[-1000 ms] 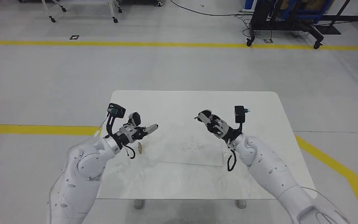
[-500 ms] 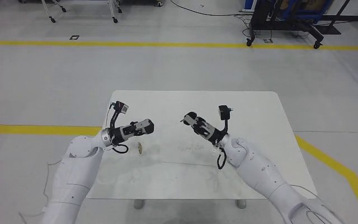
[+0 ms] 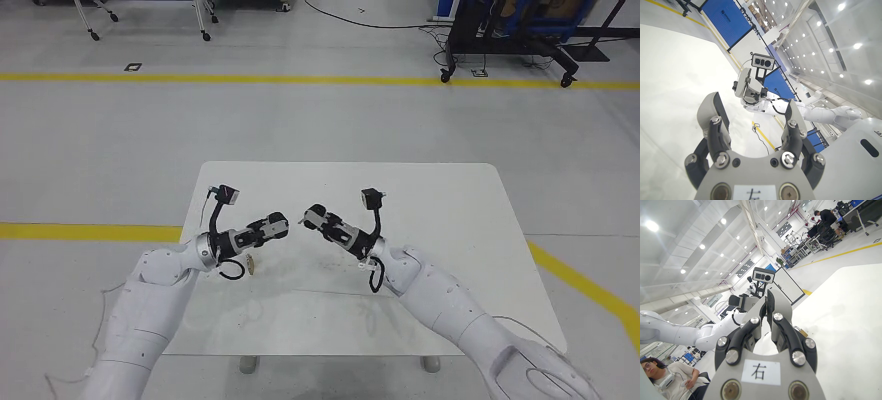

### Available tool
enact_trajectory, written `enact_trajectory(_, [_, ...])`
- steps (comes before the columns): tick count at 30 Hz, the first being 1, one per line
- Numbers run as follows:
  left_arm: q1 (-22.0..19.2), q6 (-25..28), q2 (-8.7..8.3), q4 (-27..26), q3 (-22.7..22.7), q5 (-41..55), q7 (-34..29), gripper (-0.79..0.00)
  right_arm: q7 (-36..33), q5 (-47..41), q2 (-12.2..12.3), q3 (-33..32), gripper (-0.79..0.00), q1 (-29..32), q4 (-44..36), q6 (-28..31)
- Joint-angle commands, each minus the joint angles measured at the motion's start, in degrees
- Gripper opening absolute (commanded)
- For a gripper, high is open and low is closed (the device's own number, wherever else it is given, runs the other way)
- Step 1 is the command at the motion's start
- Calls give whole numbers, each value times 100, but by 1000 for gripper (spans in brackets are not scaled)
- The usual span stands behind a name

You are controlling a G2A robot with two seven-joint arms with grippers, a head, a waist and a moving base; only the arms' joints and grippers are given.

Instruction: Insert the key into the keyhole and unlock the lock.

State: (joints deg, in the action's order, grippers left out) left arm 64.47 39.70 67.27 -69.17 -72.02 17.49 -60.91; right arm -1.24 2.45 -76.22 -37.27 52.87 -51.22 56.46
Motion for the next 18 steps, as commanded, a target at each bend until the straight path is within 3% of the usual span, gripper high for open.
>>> enact_trajectory(1, [4,-2,-4,-14,24,-54,50,-256,-62,-73,-55,35,-785,-30,74,27])
enact_trajectory(3, [2,0,-8,-23,55,-129,95,-274,-130,-89,-112,71,-785,-63,152,41])
enact_trajectory(5, [4,16,-13,-36,85,-197,126,-382,-175,-96,-163,96,-785,-86,224,49])
enact_trajectory(6, [5,20,-16,-40,96,-225,145,-400,-192,-97,-188,104,-785,-98,259,53])
enact_trajectory(18, [-18,-106,-52,-60,215,-471,311,-477,-348,-105,-399,70,-785,-178,583,154])
